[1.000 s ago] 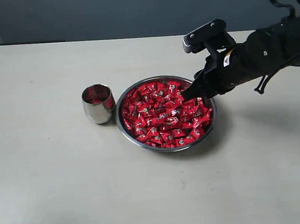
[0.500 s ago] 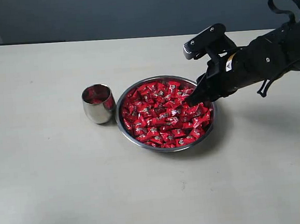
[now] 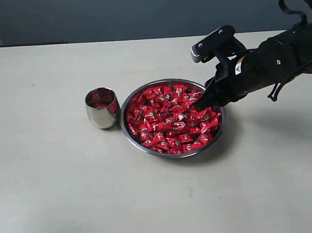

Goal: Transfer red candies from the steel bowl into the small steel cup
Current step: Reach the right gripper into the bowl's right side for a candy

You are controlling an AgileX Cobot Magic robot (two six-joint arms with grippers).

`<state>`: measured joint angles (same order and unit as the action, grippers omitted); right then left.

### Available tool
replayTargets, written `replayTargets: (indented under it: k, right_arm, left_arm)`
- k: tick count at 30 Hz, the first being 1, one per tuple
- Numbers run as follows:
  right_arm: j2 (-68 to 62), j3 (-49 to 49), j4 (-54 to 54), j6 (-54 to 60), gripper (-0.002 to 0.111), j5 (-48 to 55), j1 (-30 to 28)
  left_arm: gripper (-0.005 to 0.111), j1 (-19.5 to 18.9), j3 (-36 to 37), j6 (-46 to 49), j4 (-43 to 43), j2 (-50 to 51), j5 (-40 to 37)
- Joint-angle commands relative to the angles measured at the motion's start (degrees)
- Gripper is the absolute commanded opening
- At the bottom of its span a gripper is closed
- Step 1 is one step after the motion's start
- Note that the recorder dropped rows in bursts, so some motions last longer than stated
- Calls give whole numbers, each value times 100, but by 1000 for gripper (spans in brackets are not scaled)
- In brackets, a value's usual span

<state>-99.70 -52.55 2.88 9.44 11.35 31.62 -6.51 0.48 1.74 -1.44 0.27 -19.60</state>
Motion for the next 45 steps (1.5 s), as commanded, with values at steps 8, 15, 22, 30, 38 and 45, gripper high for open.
replayTargets:
  k: [8,15,22,30,38,45]
  right_arm:
    - [-69,11,-107,165,33,312,-23]
    - [-80,11,-214,318,33,307,-23]
    - [-85,11,-957,1167,33,344,-23]
    - [-85,11,-2440,2742,36,481,-23]
    - [-95,11,-2429,2842,42,468,-23]
    - [-454,-102,-2374,2846,42,387,-28]
  left_arm:
    - [0,31,-48,-6,-11,-27,29]
    - [0,31,-48,-6,-11,-27,29]
    - [0,31,-48,-6,-11,-27,29]
    - [0,31,-48,-6,-11,-27,29]
    - [0,31,-48,-6,-11,-27,29]
    - [0,31,-48,-6,-11,-27,29]
